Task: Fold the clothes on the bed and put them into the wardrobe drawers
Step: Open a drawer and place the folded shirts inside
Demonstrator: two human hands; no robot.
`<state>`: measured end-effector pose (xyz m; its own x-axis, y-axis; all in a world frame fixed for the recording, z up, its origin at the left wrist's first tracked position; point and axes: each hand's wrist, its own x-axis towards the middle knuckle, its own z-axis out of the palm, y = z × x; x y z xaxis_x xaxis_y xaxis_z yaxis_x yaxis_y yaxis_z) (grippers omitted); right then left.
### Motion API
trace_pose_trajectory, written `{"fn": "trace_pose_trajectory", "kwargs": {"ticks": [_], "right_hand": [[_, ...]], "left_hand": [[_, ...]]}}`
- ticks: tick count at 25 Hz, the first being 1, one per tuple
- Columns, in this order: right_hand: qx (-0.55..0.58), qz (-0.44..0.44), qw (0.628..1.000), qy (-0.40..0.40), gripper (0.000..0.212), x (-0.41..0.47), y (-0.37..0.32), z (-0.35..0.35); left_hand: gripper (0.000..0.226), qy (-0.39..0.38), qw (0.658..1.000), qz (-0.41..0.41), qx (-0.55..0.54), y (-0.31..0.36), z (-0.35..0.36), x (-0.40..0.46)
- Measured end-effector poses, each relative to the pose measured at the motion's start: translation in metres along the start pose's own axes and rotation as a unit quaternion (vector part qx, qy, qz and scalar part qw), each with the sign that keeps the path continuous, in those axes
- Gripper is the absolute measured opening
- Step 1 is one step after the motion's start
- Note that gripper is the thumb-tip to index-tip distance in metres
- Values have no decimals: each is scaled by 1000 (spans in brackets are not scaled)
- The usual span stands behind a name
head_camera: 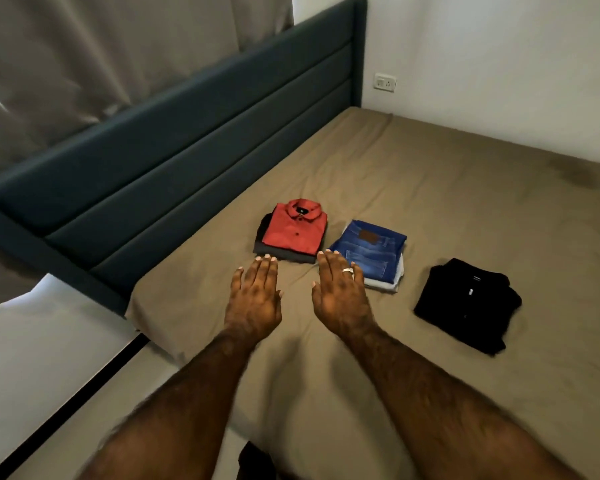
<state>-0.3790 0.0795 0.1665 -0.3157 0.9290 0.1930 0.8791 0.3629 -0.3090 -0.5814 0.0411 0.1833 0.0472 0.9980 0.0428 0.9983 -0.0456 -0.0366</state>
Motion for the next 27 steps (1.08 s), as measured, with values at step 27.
{"fn": "trace_pose_trajectory", "kwargs": {"ticks": [27], "right_hand": [[354,580,734,27,103,426,115,428]], "left_hand": [[132,-182,750,-381,-509,-230,395,496]]}}
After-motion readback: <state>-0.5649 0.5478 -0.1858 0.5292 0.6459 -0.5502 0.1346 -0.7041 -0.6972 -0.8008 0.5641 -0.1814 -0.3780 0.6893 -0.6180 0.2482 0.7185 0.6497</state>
